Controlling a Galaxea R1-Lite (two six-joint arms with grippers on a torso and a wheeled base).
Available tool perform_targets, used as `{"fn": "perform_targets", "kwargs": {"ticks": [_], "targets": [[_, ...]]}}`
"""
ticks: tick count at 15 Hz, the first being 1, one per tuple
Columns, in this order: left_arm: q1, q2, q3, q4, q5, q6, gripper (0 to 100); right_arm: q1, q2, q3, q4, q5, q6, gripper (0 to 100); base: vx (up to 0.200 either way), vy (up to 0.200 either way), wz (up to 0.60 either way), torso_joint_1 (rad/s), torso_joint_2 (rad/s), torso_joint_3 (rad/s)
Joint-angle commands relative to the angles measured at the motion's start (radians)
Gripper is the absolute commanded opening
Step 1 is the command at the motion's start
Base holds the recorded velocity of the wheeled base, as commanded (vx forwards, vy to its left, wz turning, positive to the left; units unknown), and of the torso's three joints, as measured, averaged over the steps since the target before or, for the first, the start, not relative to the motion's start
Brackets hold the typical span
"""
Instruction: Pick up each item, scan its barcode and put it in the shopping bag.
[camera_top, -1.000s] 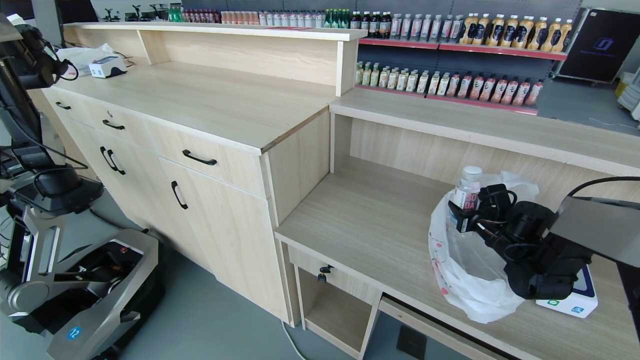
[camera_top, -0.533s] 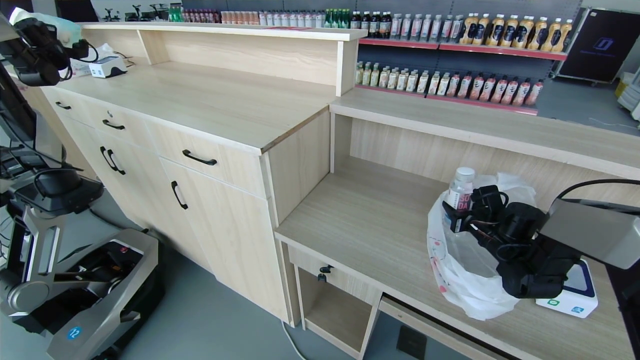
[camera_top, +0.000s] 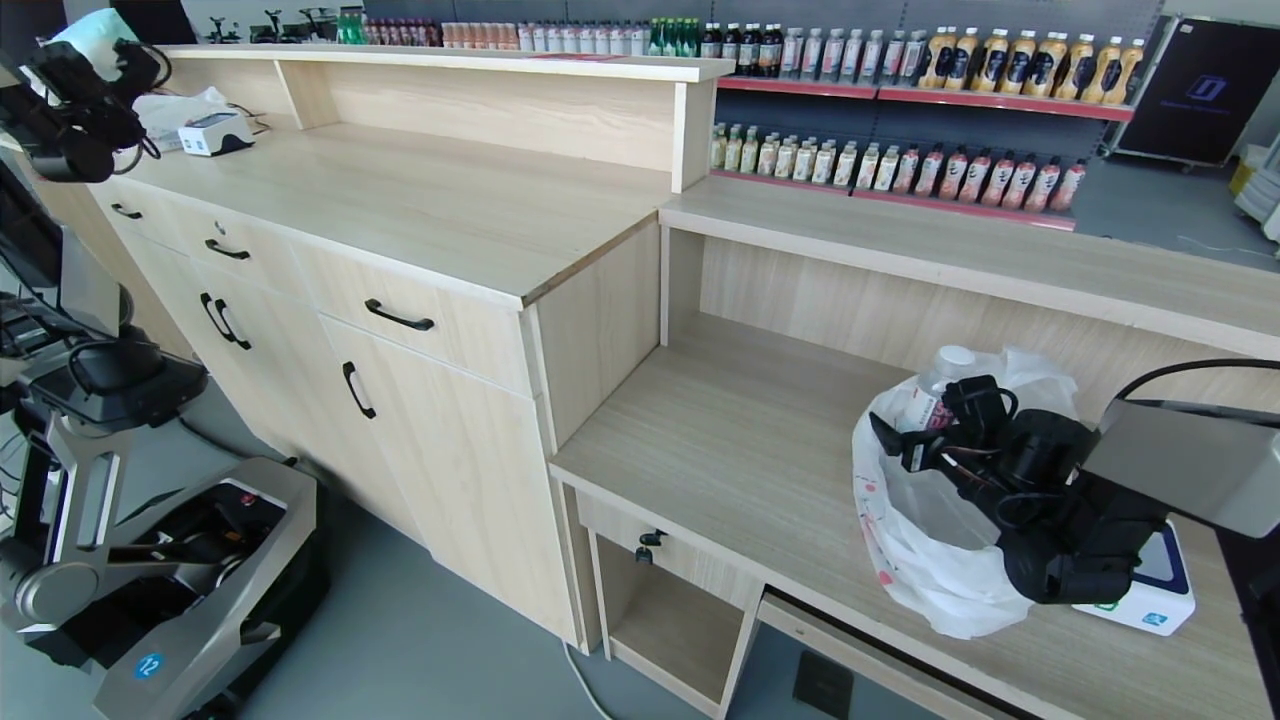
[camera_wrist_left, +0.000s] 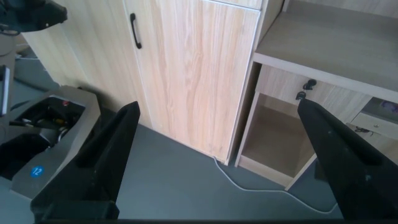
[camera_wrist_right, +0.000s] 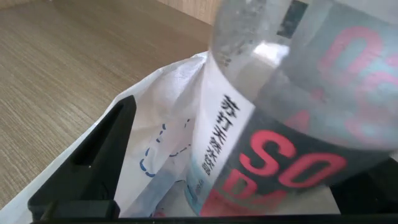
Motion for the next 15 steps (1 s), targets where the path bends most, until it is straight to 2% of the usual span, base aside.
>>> {"fn": "perform_targets", "kwargs": {"ticks": [1, 5, 7, 9, 12, 13, 15], "targets": [[0.000, 0.001, 0.000, 0.000, 0.000, 0.000, 100, -0.005, -0.031, 0.025, 0.000, 0.009, 0.001, 100, 0.000, 0.000, 0.00, 0.000, 0.00, 0.000], [0.000, 0.001, 0.000, 0.000, 0.000, 0.000, 100, -0.017, -0.193, 0.063, 0.028, 0.060, -0.004, 100, 0.000, 0.000, 0.00, 0.000, 0.00, 0.000], [0.000, 0.001, 0.000, 0.000, 0.000, 0.000, 100, -0.016, -0.354, 0.086, 0.163, 0.061, -0.005, 100, 0.000, 0.000, 0.00, 0.000, 0.00, 0.000], [0.000, 0.001, 0.000, 0.000, 0.000, 0.000, 100, -0.017, -0.523, 0.159, 0.273, 0.061, -0.005, 100, 0.000, 0.000, 0.00, 0.000, 0.00, 0.000], [0.000, 0.001, 0.000, 0.000, 0.000, 0.000, 100, -0.056, -0.733, 0.307, 0.338, 0.060, -0.024, 100, 0.000, 0.000, 0.00, 0.000, 0.00, 0.000], [0.000, 0.001, 0.000, 0.000, 0.000, 0.000, 100, -0.083, -0.798, 0.373, 0.350, 0.055, -0.060, 100, 0.000, 0.000, 0.00, 0.000, 0.00, 0.000], [0.000, 0.001, 0.000, 0.000, 0.000, 0.000, 100, -0.151, -0.943, 0.453, 0.483, 0.047, -0.123, 100, 0.000, 0.000, 0.00, 0.000, 0.00, 0.000]]}}
